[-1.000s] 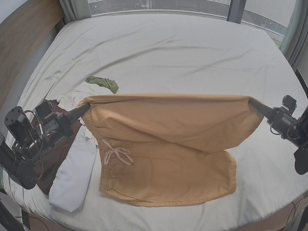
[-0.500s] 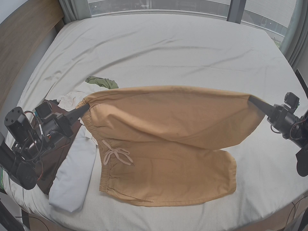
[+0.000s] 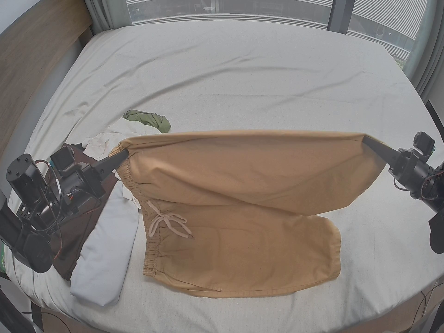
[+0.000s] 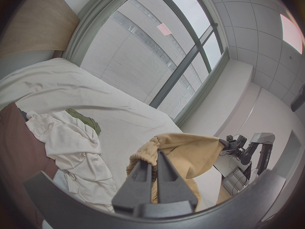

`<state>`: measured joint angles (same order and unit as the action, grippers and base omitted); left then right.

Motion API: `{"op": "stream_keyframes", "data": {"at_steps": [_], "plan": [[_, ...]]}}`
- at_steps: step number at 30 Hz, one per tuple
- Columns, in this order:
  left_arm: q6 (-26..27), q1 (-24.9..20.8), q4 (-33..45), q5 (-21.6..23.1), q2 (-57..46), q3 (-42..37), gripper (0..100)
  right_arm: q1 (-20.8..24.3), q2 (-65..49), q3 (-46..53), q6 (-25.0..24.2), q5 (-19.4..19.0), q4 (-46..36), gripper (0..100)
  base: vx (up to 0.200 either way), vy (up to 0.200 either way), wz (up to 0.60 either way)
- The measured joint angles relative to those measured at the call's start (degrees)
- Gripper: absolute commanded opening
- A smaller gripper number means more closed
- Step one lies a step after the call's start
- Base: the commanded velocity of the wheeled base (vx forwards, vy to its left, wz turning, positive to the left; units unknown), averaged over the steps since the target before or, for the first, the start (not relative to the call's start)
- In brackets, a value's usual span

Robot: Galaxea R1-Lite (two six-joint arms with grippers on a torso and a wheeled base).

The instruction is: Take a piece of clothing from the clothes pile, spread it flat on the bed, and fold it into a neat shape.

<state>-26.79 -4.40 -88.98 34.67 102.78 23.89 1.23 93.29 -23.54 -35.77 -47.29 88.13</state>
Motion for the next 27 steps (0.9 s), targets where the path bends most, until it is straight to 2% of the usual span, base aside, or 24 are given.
{"op": "stream_keyframes", "data": {"at_steps": [19, 27], "plan": [[0.06, -0.67, 0.0, -0.49, 0.41, 0.49, 0, -0.52, 0.78, -0.38, 0.0, 0.07, 0.04, 0, 0.0, 0.0, 0.0], [0.11, -2.54, 0.0, -4.11, 1.41, 1.05, 0, -0.9, 3.93, -2.94, 0.0, 0.02, 0.01, 0, 0.0, 0.0, 0.0]]}}
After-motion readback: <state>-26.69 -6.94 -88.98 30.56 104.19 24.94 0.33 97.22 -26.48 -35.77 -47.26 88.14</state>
